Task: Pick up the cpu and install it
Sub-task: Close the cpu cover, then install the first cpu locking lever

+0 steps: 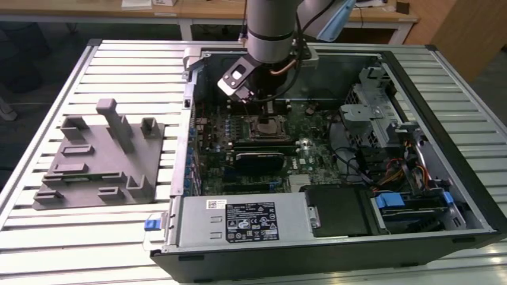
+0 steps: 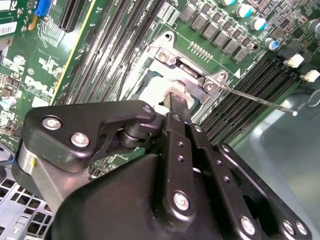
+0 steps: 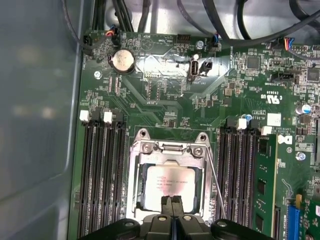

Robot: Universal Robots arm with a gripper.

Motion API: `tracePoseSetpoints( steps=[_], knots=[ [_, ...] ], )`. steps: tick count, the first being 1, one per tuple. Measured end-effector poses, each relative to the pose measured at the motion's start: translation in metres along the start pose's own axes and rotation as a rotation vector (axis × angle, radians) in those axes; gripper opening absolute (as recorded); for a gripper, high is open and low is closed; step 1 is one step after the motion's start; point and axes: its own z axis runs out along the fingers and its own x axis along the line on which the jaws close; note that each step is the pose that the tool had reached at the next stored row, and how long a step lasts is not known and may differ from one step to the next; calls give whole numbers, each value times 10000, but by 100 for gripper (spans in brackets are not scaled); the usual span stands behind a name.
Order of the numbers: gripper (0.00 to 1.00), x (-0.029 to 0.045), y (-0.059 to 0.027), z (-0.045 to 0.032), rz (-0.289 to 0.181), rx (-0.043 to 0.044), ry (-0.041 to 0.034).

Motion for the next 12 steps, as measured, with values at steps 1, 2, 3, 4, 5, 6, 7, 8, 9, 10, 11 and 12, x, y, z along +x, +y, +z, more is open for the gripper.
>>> tracePoseSetpoints(
  steps=[1,2,3,4,5,6,7,8,9,10,11,12],
  knots=[
    [11,0,2,1,0,0,1],
    [11,0,4,1,1,0,1],
    [11,0,7,1,0,0,1],
    [11,0,7,1,2,0,1],
    [11,0,9,1,1,0,1],
    [11,0,10,1,1,0,0],
    [11,0,10,1,1,0,0],
    [11,0,10,1,1,0,1],
    [11,0,10,1,1,0,0],
    [11,0,10,-2,0,1,-2],
    [11,0,10,-5,0,1,-1],
    [11,0,10,-8,1,0,1]
  ],
)
